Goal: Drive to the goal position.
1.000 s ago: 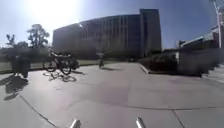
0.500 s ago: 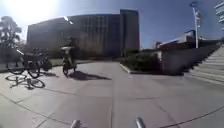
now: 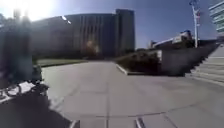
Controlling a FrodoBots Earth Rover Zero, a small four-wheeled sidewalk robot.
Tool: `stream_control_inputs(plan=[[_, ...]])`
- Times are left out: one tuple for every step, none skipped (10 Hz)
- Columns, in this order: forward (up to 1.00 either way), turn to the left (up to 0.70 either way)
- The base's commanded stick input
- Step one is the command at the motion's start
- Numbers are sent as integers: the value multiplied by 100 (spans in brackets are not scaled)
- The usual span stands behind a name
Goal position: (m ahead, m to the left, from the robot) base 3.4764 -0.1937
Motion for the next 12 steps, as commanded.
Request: stream_control_inputs(plan=[[100, 0], [100, 0], [100, 0], [100, 6], [100, -12], [100, -40], [100, -39], [100, -38], [100, -40], [100, -20], [100, 7], [100, 3]])
